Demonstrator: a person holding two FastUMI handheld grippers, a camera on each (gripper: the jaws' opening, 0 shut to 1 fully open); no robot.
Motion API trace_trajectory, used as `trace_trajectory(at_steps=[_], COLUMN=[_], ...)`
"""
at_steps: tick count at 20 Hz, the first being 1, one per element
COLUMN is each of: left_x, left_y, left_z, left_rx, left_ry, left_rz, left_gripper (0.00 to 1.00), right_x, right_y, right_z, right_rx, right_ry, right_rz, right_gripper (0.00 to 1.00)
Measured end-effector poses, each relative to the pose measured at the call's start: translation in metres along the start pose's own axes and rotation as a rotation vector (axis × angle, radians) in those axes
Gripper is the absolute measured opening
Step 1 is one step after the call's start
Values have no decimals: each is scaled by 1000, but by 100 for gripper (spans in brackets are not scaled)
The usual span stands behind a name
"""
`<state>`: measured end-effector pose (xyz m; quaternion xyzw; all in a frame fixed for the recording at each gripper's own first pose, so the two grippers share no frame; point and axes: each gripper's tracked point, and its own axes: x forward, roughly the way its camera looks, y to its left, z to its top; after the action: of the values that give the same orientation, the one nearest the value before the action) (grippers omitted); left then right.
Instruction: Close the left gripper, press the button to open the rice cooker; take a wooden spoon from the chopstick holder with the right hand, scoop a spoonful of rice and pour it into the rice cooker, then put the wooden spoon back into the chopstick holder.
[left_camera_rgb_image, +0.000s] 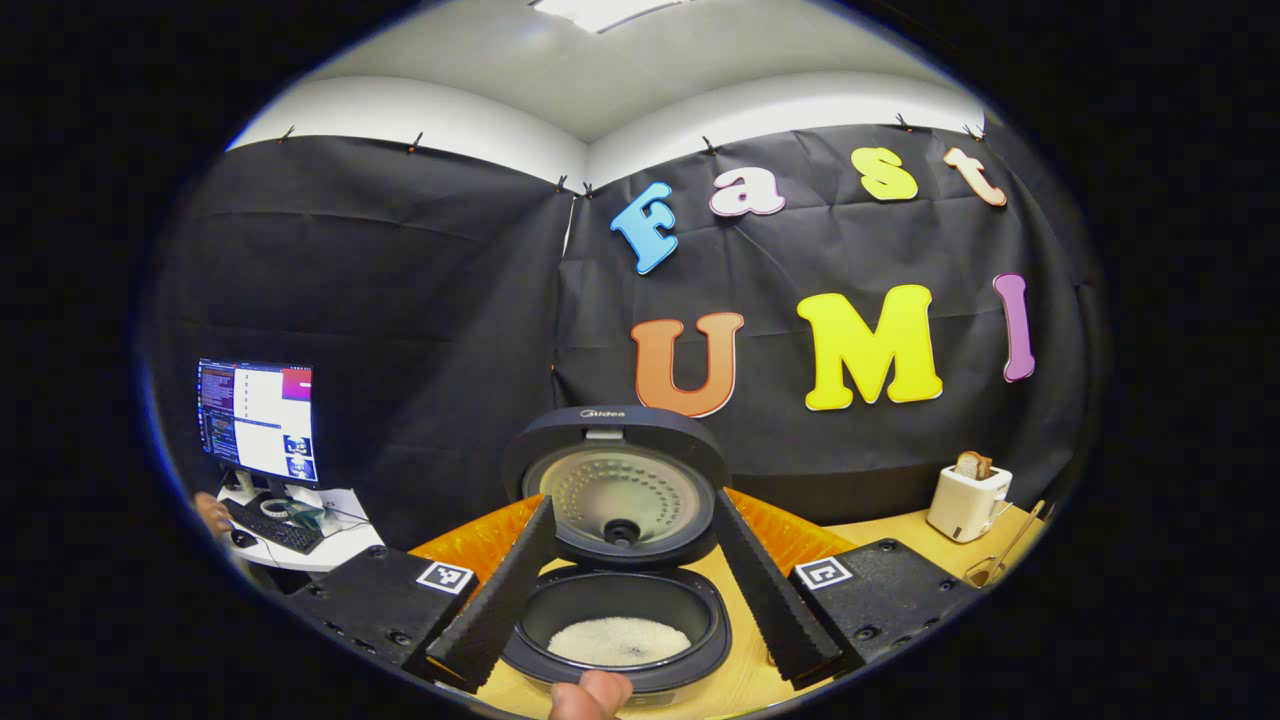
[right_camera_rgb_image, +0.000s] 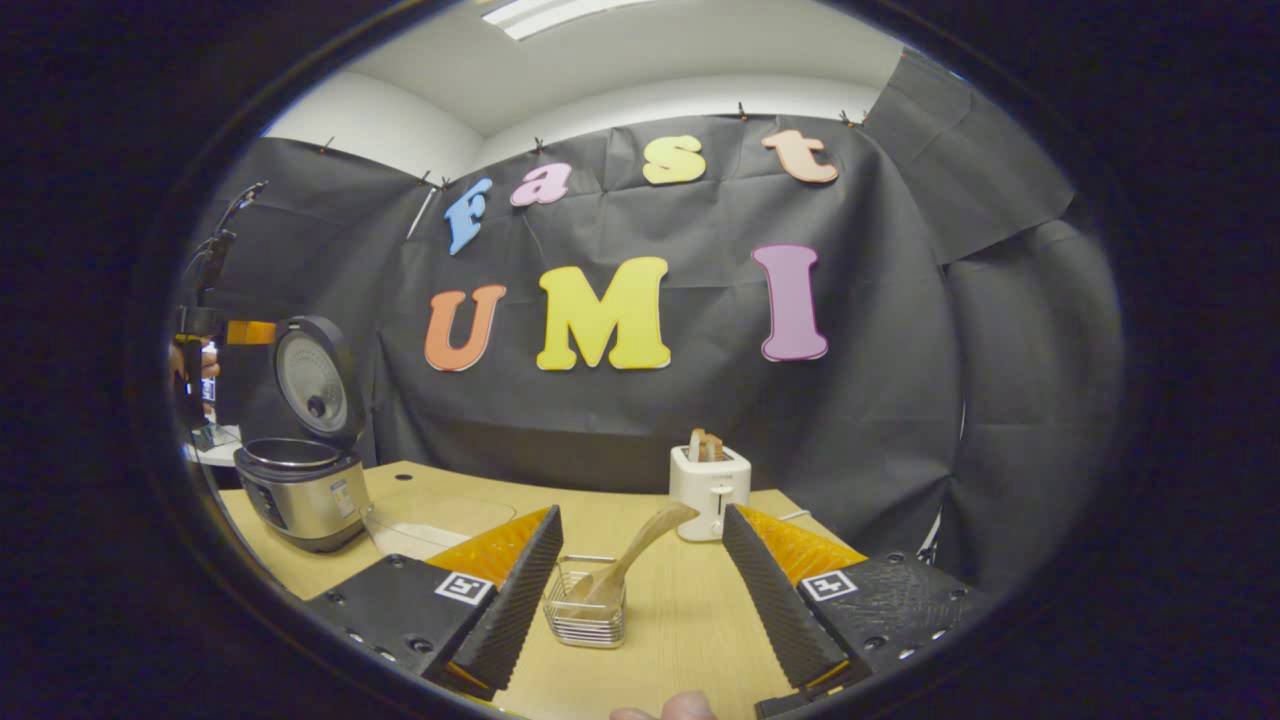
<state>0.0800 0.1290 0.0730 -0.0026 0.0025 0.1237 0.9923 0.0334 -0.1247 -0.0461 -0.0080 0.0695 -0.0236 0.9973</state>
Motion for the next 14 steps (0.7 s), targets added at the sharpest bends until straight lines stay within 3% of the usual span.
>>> trace_trajectory(at_steps=[4,7,8,9,10,12,13,14], left_x=[-17,-25,-27,-30,-34,-40,-42,-45], left_y=[-17,-11,-14,-17,-18,-16,-15,-16], left_z=[-18,-37,-42,-48,-53,-61,-64,-68], left_rx=[-39,-14,-15,-20,-23,-21,-15,-8], left_ry=[7,25,26,32,37,37,34,36], left_rz=[-52,-29,-29,-31,-29,-12,-3,2], left_gripper=[100,100,100,100,95,100,100,100], right_x=[21,45,55,65,75,93,103,112], right_y=[0,-1,-1,0,0,4,4,4], right_z=[-28,-43,-50,-56,-63,-74,-77,-78], right_rx=[29,65,78,95,109,137,148,159], right_ry=[119,176,197,218,240,278,284,286], right_rz=[7,3,4,10,10,18,28,28], right_gripper=[96,92,100,92,96,92,100,96])
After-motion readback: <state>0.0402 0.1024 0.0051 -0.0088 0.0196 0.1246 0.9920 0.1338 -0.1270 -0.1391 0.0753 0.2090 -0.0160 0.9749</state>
